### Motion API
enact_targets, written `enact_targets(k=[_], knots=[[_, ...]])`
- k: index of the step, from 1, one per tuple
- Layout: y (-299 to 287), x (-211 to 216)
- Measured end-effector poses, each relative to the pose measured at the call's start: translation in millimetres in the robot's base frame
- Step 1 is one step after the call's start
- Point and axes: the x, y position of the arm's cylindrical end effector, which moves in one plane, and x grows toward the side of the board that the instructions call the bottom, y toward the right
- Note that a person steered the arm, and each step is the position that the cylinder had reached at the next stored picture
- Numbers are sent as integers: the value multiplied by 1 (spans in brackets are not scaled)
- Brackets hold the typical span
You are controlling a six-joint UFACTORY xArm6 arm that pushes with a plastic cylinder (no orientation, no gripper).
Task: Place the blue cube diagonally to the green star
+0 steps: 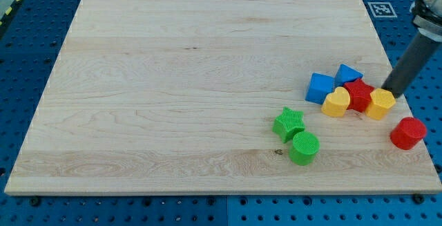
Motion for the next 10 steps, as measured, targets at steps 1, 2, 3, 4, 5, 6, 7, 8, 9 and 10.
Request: enact_targets(k=[1,2,3,4,5,6,7,8,9,10], knots=[[-20,-5],[-37,-1],[-51,0],[-67,1],[-93,1],[-113,1],[-120,-5],[-129,-13],[-130,-9],[-140,-9]])
